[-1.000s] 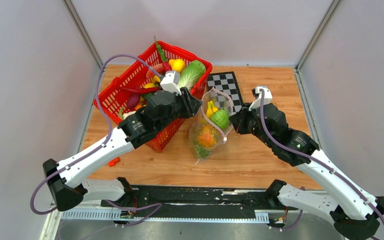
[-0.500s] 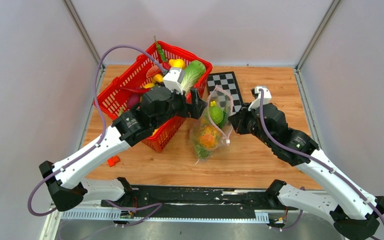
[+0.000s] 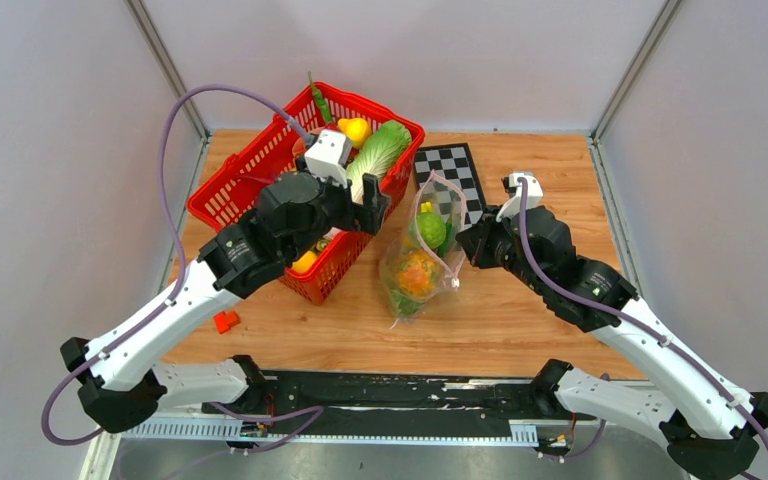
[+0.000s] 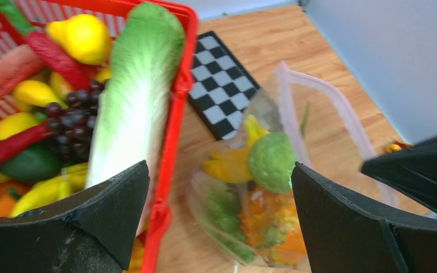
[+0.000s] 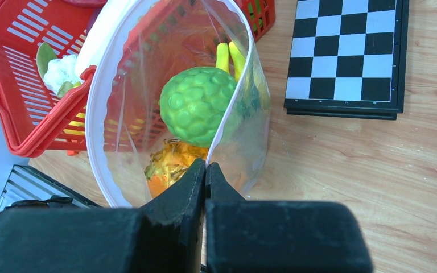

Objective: Place the food in the zip-top bag and seal the zipper
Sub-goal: Adjust the zipper food storage bag at the center of the board.

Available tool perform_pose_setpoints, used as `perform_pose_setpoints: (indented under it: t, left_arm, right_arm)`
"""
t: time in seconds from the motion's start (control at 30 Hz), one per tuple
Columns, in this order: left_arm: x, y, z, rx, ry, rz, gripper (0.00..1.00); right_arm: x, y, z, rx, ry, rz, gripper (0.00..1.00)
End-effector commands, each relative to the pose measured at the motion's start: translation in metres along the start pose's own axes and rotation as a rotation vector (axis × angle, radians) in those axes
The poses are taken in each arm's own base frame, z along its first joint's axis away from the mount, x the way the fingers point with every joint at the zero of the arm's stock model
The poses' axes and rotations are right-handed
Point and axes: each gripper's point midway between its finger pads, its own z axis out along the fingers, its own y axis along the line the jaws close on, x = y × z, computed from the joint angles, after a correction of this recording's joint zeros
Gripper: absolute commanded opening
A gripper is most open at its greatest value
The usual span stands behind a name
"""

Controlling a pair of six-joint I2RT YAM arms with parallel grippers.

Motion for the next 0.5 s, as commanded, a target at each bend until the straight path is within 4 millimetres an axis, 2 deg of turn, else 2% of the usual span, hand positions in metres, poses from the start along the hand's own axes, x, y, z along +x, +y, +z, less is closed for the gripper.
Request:
perform_pose_setpoints:
  t: [0.0, 0.13, 0.27, 0.47]
  left_arm:
    - [-0.018, 0.048, -0.008, -0.189, -0.029, 0.066, 1.0]
    - [-0.007, 0.095, -0.002, -0.281, 0.012, 0.023, 1.0]
    - [0.009, 0.154, 0.0, -0.425, 0.033, -0.1, 1.0]
    - [0.059, 0.222, 0.006, -0.602, 0.094, -0.292, 1.0]
  right_arm:
    - [-0.031, 0.015, -0.011, -0.067, -0.107, 0.024, 0.0]
    - [-0.034, 0.016, -0.014, -0.076, -0.119, 0.024, 0.0]
    - [-0.033, 0.016, -0.015, -0.079, -0.118, 0.022, 0.0]
    - [-0.033, 0.016, -0.015, -0.08, -0.118, 0.012, 0.0]
